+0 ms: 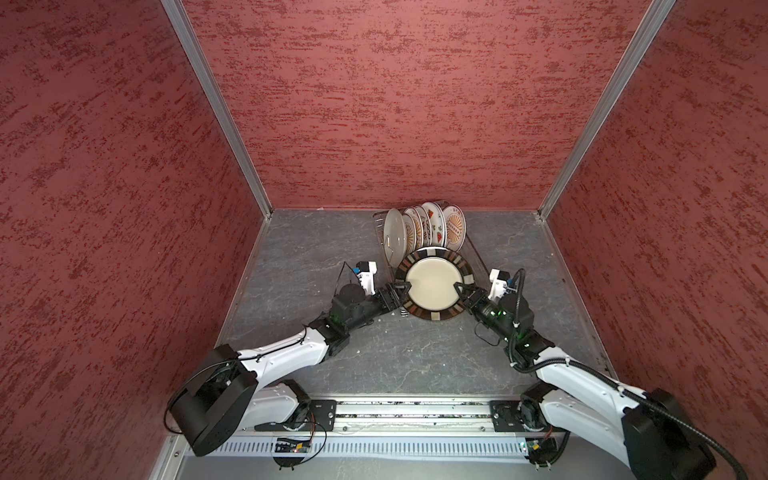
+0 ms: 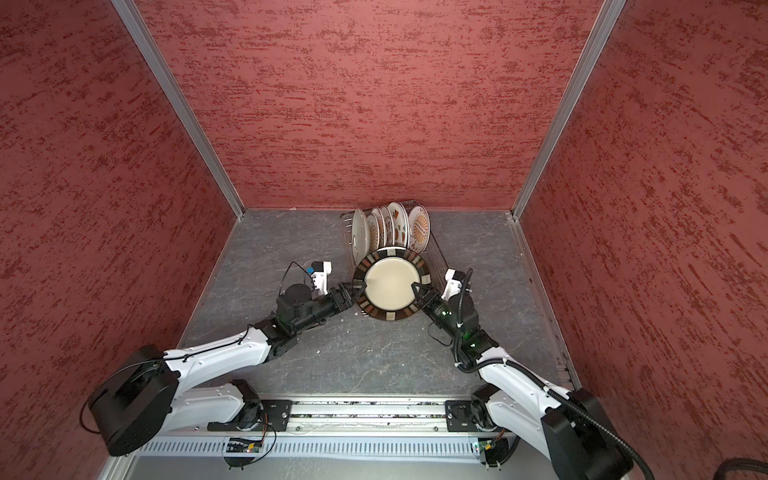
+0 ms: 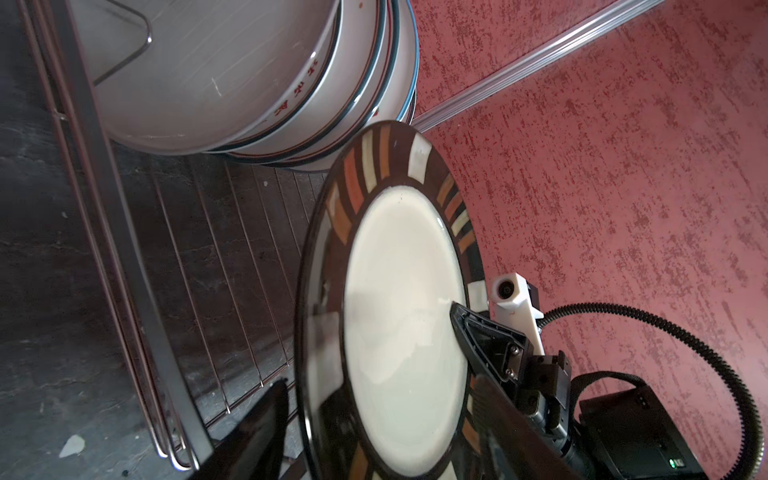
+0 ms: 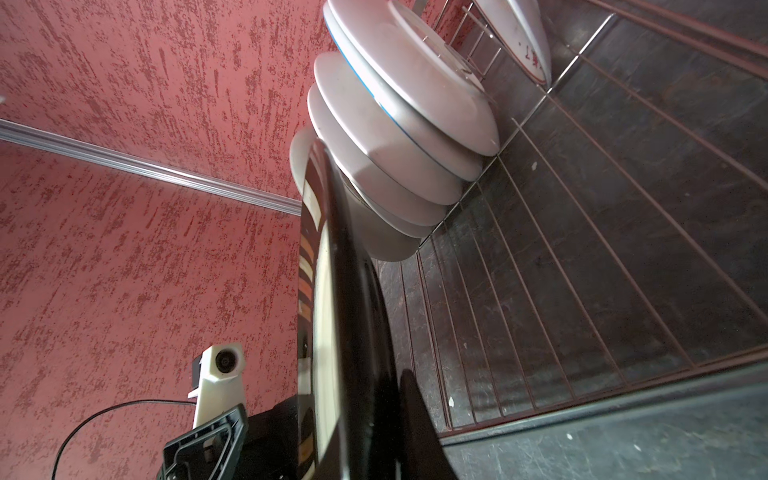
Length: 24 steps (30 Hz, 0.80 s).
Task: Unload the plates from the dish rack
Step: 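Grip the plate rim with the left gripper while the right gripper holds it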
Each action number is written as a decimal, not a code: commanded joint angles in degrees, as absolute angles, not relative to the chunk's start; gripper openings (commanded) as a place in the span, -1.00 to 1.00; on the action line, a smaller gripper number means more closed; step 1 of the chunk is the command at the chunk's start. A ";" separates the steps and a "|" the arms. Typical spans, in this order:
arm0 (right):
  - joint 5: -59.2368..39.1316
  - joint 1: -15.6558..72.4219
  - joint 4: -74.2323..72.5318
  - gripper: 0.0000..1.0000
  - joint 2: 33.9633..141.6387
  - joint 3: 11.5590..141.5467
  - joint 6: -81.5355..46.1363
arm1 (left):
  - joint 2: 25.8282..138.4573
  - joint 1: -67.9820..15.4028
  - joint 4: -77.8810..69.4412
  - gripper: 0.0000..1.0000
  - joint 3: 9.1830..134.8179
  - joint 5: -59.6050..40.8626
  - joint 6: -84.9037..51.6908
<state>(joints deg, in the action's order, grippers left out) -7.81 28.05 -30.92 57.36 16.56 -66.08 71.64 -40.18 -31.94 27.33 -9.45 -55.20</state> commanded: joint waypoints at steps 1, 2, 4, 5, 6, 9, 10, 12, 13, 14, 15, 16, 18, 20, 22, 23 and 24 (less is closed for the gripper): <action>-9.27 28.72 -43.89 -1.00 57.19 20.93 -68.45 | 73.03 -39.99 -34.38 0.23 29.28 -11.82 -56.58; -9.37 28.71 -44.08 -1.00 57.42 21.00 -68.60 | 73.33 -39.99 -34.07 0.11 29.60 -11.95 -56.67; -9.52 28.70 -44.32 -1.00 57.63 20.91 -68.64 | 73.73 -40.08 -34.09 -0.04 29.77 -11.96 -56.99; -9.50 28.73 -44.38 -1.00 57.66 20.84 -68.75 | 73.96 -40.08 -34.38 -0.08 29.71 -11.88 -57.16; -9.57 28.74 -44.43 -1.00 57.72 20.84 -68.82 | 74.23 -40.08 -34.66 -0.08 29.71 -11.79 -57.30; -9.99 28.82 -45.32 -1.00 57.74 20.55 -69.15 | 75.42 -40.14 -35.48 -0.16 29.88 -12.42 -58.21; -10.10 28.80 -45.52 -1.00 57.74 20.50 -69.17 | 75.86 -40.16 -35.80 -0.21 30.04 -13.00 -58.43; -10.07 28.91 -45.53 -1.00 57.66 20.23 -69.26 | 76.49 -40.10 -35.89 -0.33 30.45 -13.66 -58.61; -9.95 28.92 -45.56 -1.00 57.57 20.02 -69.26 | 76.60 -40.16 -35.72 -0.40 30.63 -13.63 -58.71; -9.85 28.91 -45.55 -1.00 57.49 19.97 -69.22 | 76.63 -40.16 -35.45 -0.49 30.67 -13.35 -58.65; -9.69 28.91 -45.53 -1.00 57.35 19.91 -69.10 | 76.55 -40.17 -35.19 -0.54 30.76 -12.81 -58.48; -9.54 28.91 -45.29 -1.00 57.22 19.94 -68.92 | 76.42 -40.17 -34.55 -0.58 30.77 -11.97 -58.36; -9.28 28.91 -45.13 -1.00 57.22 19.94 -68.48 | 76.37 -40.08 -34.10 -0.71 30.59 -11.15 -58.51; -9.40 28.92 -45.37 -1.00 57.76 20.05 -68.39 | 76.37 -40.08 -34.44 -0.76 30.42 -11.16 -58.83; -9.86 28.92 -46.10 -1.00 58.62 20.12 -68.38 | 76.46 -40.01 -34.53 -0.87 30.46 -11.58 -59.29; -10.02 28.92 -46.52 -1.00 59.11 20.18 -68.38 | 76.44 -39.99 -34.90 -0.91 30.34 -11.82 -59.57; -10.18 28.98 -46.79 -1.00 59.51 20.22 -68.38 | 76.31 -39.91 -35.33 -0.93 30.16 -11.96 -59.76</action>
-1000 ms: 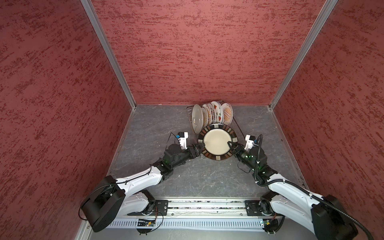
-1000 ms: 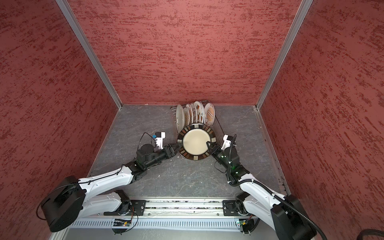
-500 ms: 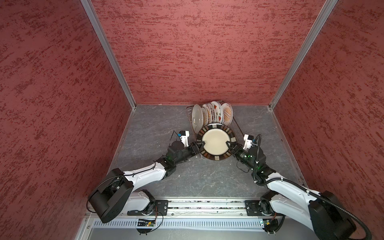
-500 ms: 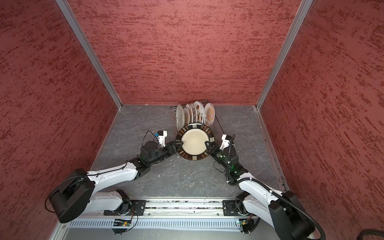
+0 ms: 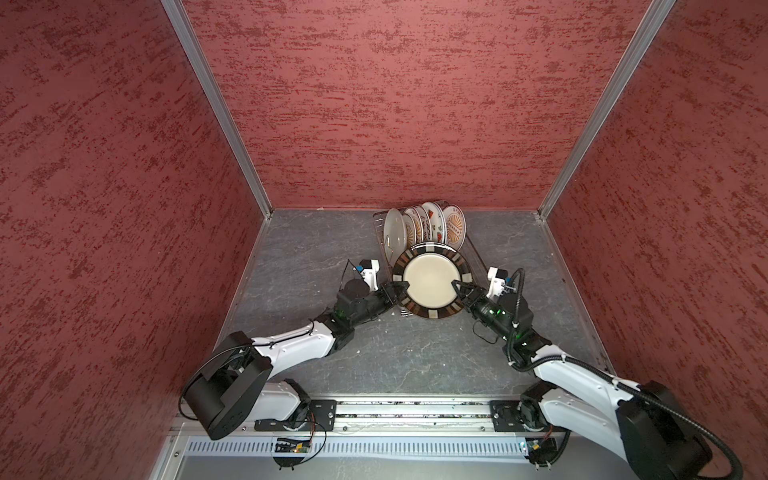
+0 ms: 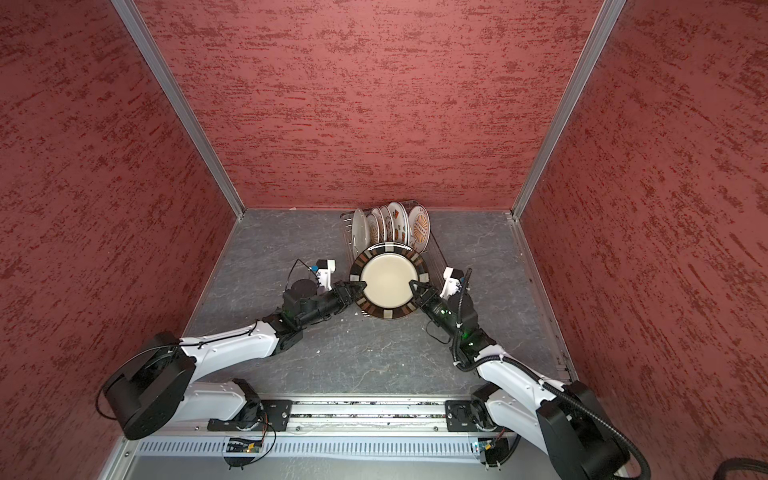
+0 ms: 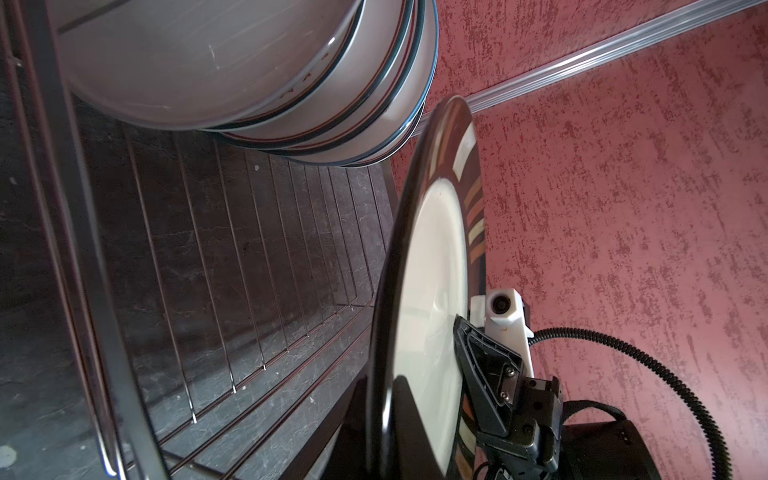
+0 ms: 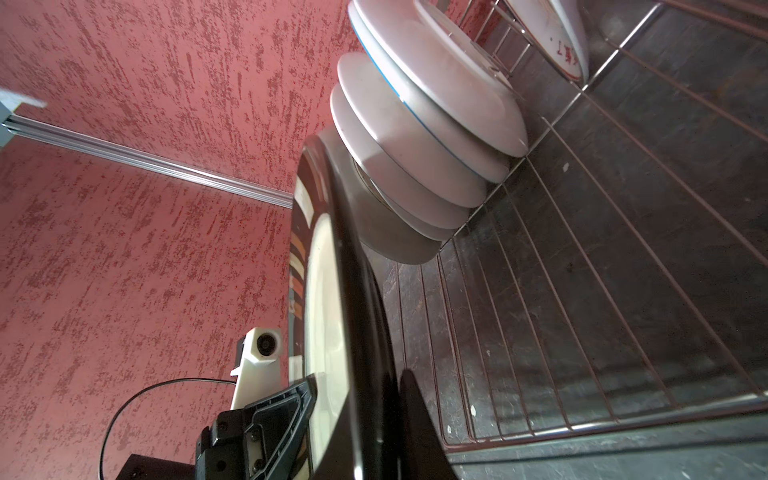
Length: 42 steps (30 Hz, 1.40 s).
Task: Unload the plates from the dish rack
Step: 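Grip the plate rim with the left gripper while the right gripper holds it, then carry the plate away from the rack with the left gripper while the right gripper releases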
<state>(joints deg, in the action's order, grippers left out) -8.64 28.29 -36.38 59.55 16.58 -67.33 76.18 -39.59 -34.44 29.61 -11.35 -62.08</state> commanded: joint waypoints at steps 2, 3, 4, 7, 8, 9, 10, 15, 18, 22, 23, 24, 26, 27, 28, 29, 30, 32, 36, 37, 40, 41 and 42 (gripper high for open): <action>-10.46 29.00 -47.19 -1.00 60.57 20.54 -68.08 | 75.66 -39.81 -35.93 -0.99 29.73 -11.93 -59.81; -10.52 29.00 -47.24 -1.00 60.97 20.74 -67.92 | 75.25 -39.73 -36.15 -1.00 29.56 -11.91 -59.74; -10.61 29.01 -47.27 -1.00 61.61 21.04 -67.58 | 74.78 -39.49 -36.77 -1.00 29.29 -12.55 -59.69; -11.28 29.09 -48.47 -0.89 63.28 21.49 -67.32 | 73.06 -38.35 -37.44 -1.00 29.09 -14.43 -60.04; -11.56 29.05 -49.28 -0.83 63.81 21.38 -67.41 | 72.51 -38.16 -37.36 -1.00 28.97 -14.66 -60.11; -12.09 29.09 -50.36 -0.75 64.36 21.36 -67.37 | 71.89 -37.98 -37.22 -1.00 28.69 -14.70 -60.24; -12.86 29.09 -51.78 -0.63 64.95 21.34 -66.90 | 71.34 -37.80 -37.27 -1.00 28.42 -14.70 -60.38; -18.97 29.14 -59.72 0.45 68.11 21.26 -64.52 | 69.08 -35.86 -39.08 -1.00 26.57 -16.51 -62.66; -20.52 29.18 -60.56 0.90 70.19 22.03 -65.49 | 67.84 -34.32 -39.73 -1.00 25.78 -17.66 -63.62; -22.36 29.18 -61.13 0.98 72.52 23.39 -65.12 | 65.23 -32.13 -38.94 -1.00 24.66 -18.57 -63.87; -22.84 29.18 -62.52 0.98 72.83 23.34 -64.11 | 64.45 -31.42 -38.73 -1.00 24.40 -18.90 -63.87; -23.32 29.09 -64.13 0.98 72.95 23.08 -62.86 | 63.45 -30.40 -38.03 -1.00 24.19 -19.30 -63.98; -22.91 29.14 -65.21 0.97 72.87 22.53 -62.11 | 61.43 -28.67 -35.86 -1.00 24.09 -19.67 -63.98; -22.70 29.20 -65.19 0.98 72.81 22.41 -61.65 | 60.29 -27.81 -34.63 -1.00 23.99 -19.82 -63.85; -22.53 29.18 -64.79 0.98 72.69 22.49 -61.19 | 59.39 -27.03 -33.71 -1.00 23.76 -19.87 -63.82; -22.22 29.17 -64.10 0.97 72.58 22.66 -61.04 | 58.24 -26.13 -33.20 -1.00 23.29 -20.02 -63.93; -21.83 29.17 -63.52 0.98 72.50 22.78 -60.97 | 57.04 -25.24 -33.14 -1.00 22.68 -20.12 -64.07; -21.46 29.17 -63.22 0.98 72.16 22.76 -60.64 | 54.70 -23.44 -32.04 -1.00 21.69 -20.34 -64.25; -20.38 29.17 -62.00 0.98 70.57 22.51 -59.05 | 50.31 -19.29 -28.33 -1.00 20.97 -21.74 -64.24; -20.04 29.18 -61.35 0.98 70.08 22.50 -58.48 | 49.46 -18.26 -27.87 -1.00 20.80 -22.15 -64.48; -19.69 29.26 -60.11 0.97 68.07 22.16 -55.11 | 46.74 -14.65 -24.75 -1.00 20.37 -23.84 -64.82; -19.77 29.48 -59.44 0.98 67.41 22.20 -53.59 | 45.70 -13.23 -23.47 -1.00 20.35 -23.99 -64.65; -19.62 29.85 -58.25 0.98 66.71 22.47 -52.03 | 44.74 -11.68 -22.04 -1.00 20.40 -23.99 -64.53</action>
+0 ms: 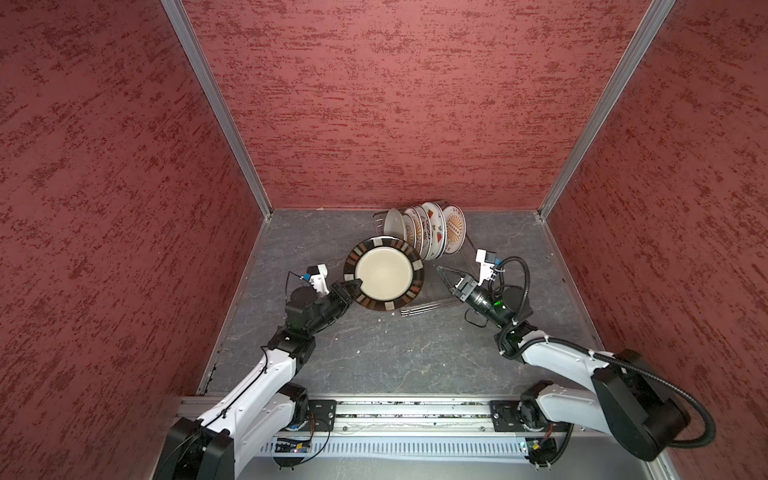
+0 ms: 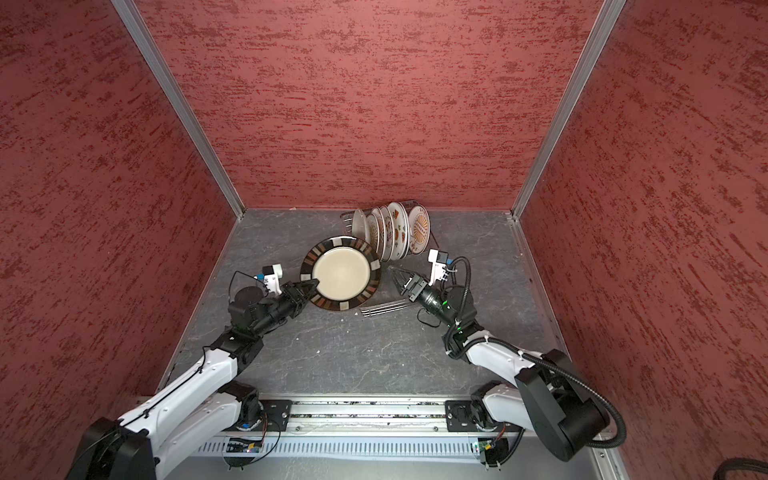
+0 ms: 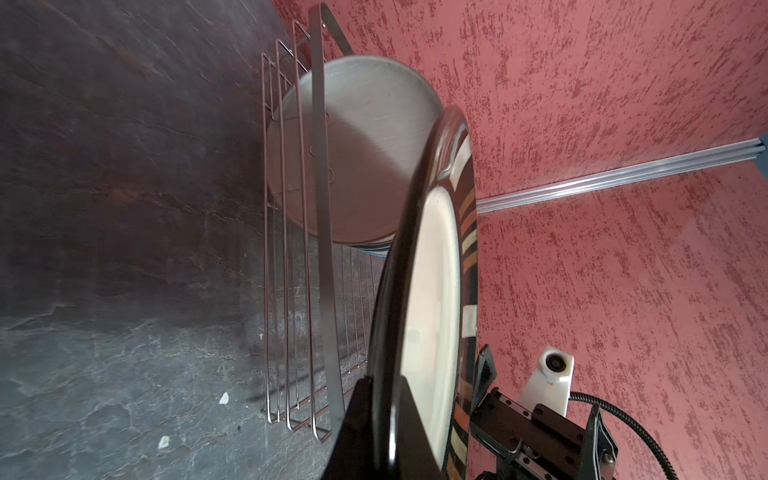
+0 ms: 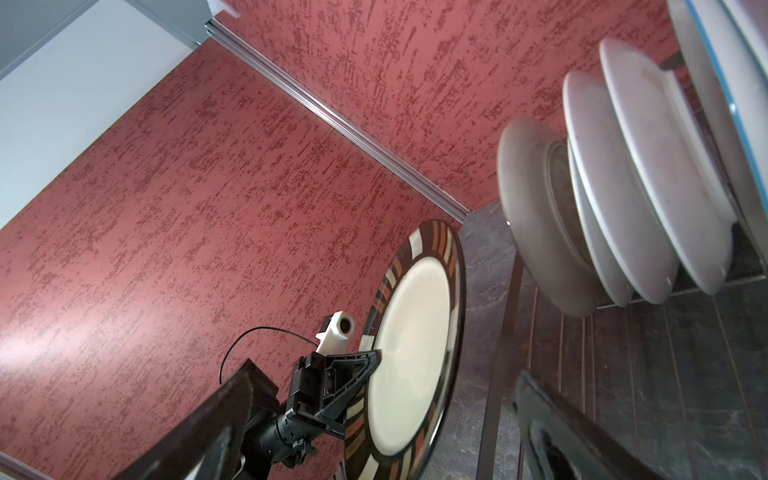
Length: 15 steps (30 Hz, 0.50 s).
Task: Unload the plates from the dish rack
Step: 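Carry the plate away from the rack with the left gripper while the right gripper releases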
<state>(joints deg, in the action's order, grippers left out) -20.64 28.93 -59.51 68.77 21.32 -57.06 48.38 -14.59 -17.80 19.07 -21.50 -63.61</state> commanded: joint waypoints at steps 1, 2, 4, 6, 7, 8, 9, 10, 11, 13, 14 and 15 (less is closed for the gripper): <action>-19.29 30.32 -56.68 0.98 66.25 22.92 -50.79 | 43.99 -10.34 -21.15 -1.00 20.32 -24.08 -64.53; -18.72 31.08 -54.49 0.98 65.78 23.82 -49.11 | 43.05 -8.87 -20.49 -1.00 20.17 -24.17 -64.68; -16.40 33.32 -47.36 0.98 65.23 26.75 -44.24 | 42.01 -6.37 -19.25 -1.00 19.88 -23.81 -65.10; -11.11 36.82 -37.89 0.98 65.25 30.77 -38.75 | 41.90 -3.86 -18.33 -1.00 19.67 -23.30 -65.54; -7.80 38.61 -34.73 0.98 65.46 32.42 -36.27 | 42.15 -2.94 -18.28 -1.00 19.48 -23.14 -65.73; -4.69 40.59 -32.04 0.98 66.05 34.03 -33.86 | 42.55 -1.94 -18.35 -1.00 19.35 -22.96 -65.97; -2.72 41.97 -30.43 0.98 66.83 35.21 -32.24 | 43.02 -1.32 -18.43 -1.00 19.19 -22.58 -66.04; -1.62 43.16 -29.36 0.98 67.81 36.32 -31.01 | 43.61 -0.83 -18.61 -1.00 19.13 -22.06 -66.18; -1.47 43.92 -29.02 0.98 68.92 37.16 -29.95 | 44.21 -0.46 -18.55 -1.00 19.00 -21.38 -66.17; -2.19 44.87 -28.36 0.98 71.10 38.91 -28.54 | 45.09 -0.03 -18.59 -1.00 18.99 -19.87 -65.86; -2.94 45.36 -27.90 0.98 72.18 39.91 -27.54 | 45.63 0.15 -18.34 -1.00 19.08 -19.10 -65.55; -3.65 45.72 -27.48 0.98 73.33 40.87 -26.57 | 46.06 0.38 -18.08 -1.00 19.24 -18.34 -65.28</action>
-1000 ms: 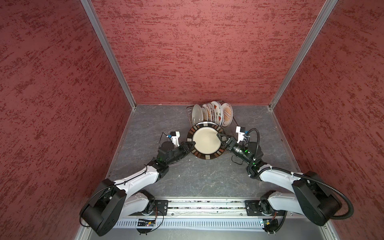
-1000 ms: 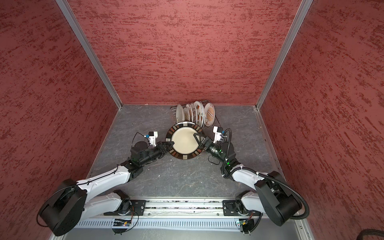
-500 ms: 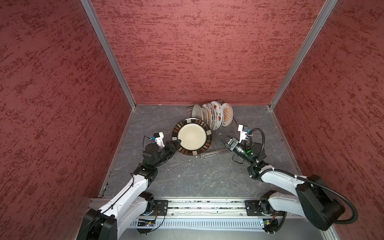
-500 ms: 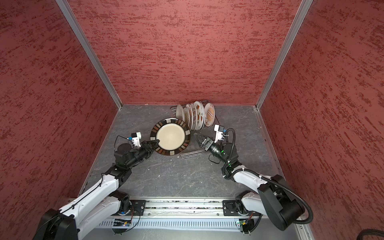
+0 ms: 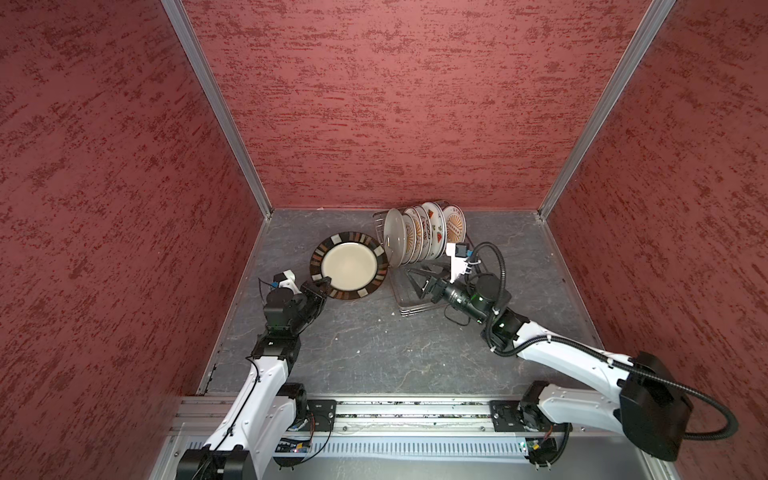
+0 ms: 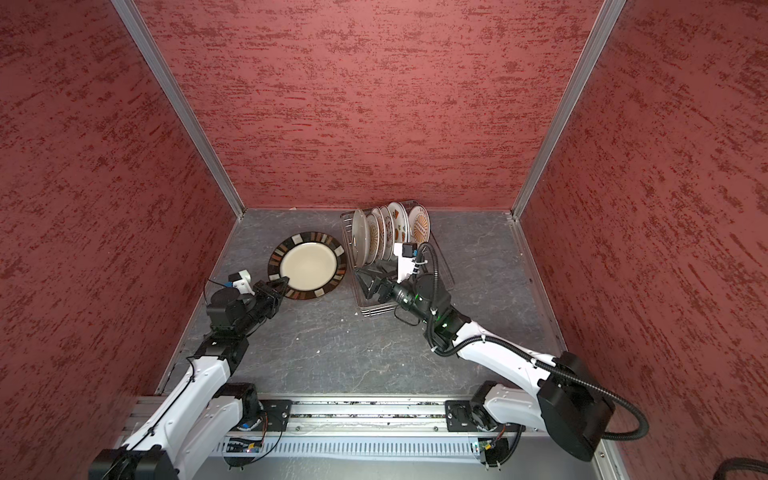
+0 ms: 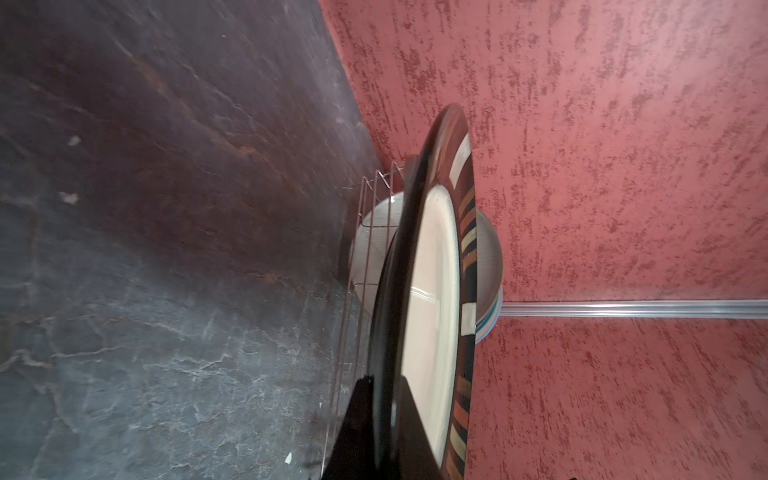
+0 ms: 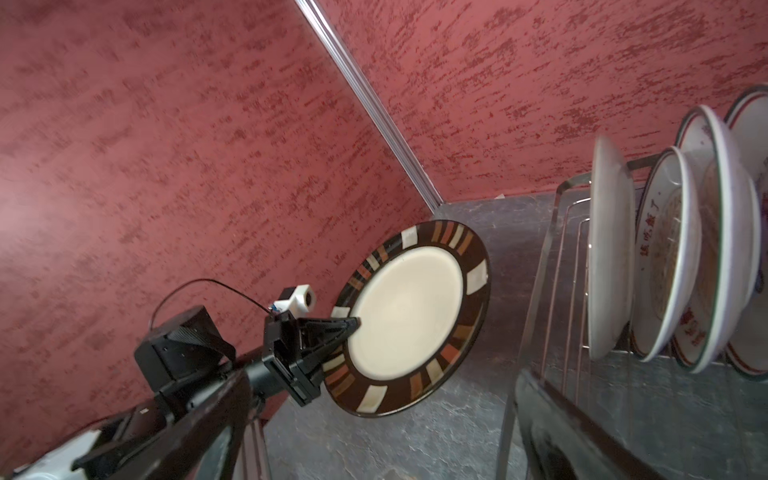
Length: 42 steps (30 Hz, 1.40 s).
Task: Unload the plates from the dish rack
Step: 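Carry the plate away from the rack with the left gripper while the right gripper releases, then lower the brown-patterned plate flat onto the table and open the left gripper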
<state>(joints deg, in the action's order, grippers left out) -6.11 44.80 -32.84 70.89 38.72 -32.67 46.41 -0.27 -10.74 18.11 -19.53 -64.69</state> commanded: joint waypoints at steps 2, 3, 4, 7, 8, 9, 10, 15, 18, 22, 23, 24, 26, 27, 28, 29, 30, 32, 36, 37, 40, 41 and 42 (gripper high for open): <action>-3.59 46.85 -25.49 0.98 75.78 43.19 -24.92 | 47.36 1.24 -17.57 -1.00 19.43 -16.49 -65.04; -2.84 47.37 -24.41 0.98 76.69 44.13 -24.41 | 48.06 1.76 -17.71 -1.00 19.37 -16.00 -65.12; -1.99 47.86 -24.07 0.98 77.57 44.85 -24.06 | 49.05 2.44 -18.17 -1.00 19.23 -15.59 -65.34; -2.95 48.39 -24.66 0.98 79.52 45.93 -23.36 | 52.52 4.68 -20.70 -1.00 18.52 -15.73 -67.15; -3.81 48.48 -24.78 0.98 80.17 46.39 -23.23 | 53.53 5.40 -21.62 -1.00 18.34 -15.66 -67.58; -4.57 48.59 -25.06 0.98 80.68 46.61 -22.92 | 54.22 5.87 -22.35 -1.00 18.11 -15.44 -67.86; -5.59 48.75 -25.68 0.98 81.21 46.84 -22.34 | 54.93 6.27 -23.22 -1.00 17.93 -14.96 -67.94; -13.00 49.31 -23.83 0.98 86.07 50.69 -19.43 | 58.23 6.83 -23.71 -1.00 18.60 -11.37 -66.97; -11.32 49.56 -22.08 0.98 88.42 52.63 -19.60 | 61.51 7.10 -26.00 -1.00 19.01 -12.22 -67.23; -10.69 49.57 -21.86 0.98 89.85 53.52 -19.43 | 66.09 7.40 -28.43 -1.00 19.94 -11.53 -67.36; -11.02 49.60 -22.10 0.98 90.04 53.60 -19.42 | 67.13 7.54 -29.92 -1.00 19.85 -11.14 -67.63; -11.32 49.57 -22.30 0.98 90.20 53.69 -19.47 | 68.25 7.83 -31.41 -1.00 19.57 -10.95 -68.12; -11.90 49.57 -22.59 0.98 90.35 53.63 -19.51 | 69.63 8.03 -35.09 -1.00 18.23 -9.91 -69.45; -12.11 49.57 -22.60 0.98 90.50 53.73 -19.51 | 70.02 7.95 -35.32 -1.00 18.20 -8.95 -69.44; -12.28 49.57 -22.59 0.98 90.75 53.89 -19.52 | 70.29 7.91 -33.10 -1.00 18.86 -8.04 -69.43; -12.32 49.57 -22.59 0.98 90.85 53.97 -19.43 | 70.69 7.99 -31.28 -1.00 19.63 -7.37 -69.43; -12.44 49.57 -22.50 0.98 91.03 54.10 -19.42 | 71.56 8.04 -31.26 -1.00 20.00 -7.00 -69.17; -12.57 49.57 -22.41 0.98 91.55 54.41 -19.23 | 73.56 8.57 -33.52 -1.00 19.84 -7.70 -69.90; -12.73 49.57 -22.02 0.98 92.80 55.33 -19.24 | 77.53 8.73 -35.68 -0.99 20.60 -7.74 -70.04; -12.87 49.57 -21.89 0.98 93.03 55.55 -19.31 | 78.43 8.78 -36.30 -0.99 20.78 -7.89 -70.18; -13.21 49.57 -21.82 0.98 93.51 55.79 -19.42 | 81.04 8.86 -37.87 -0.93 21.40 -7.88 -70.42; -13.03 49.57 -21.80 0.98 93.59 55.89 -19.42 | 81.74 8.82 -37.81 -0.89 21.73 -7.62 -70.49; -12.94 49.57 -21.71 0.98 93.61 55.94 -19.42 | 82.53 8.79 -37.64 -0.81 22.21 -7.40 -70.43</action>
<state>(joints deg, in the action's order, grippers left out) -12.05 49.32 -21.96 93.34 53.95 -20.49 81.76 8.40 -29.12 19.27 -7.51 -69.41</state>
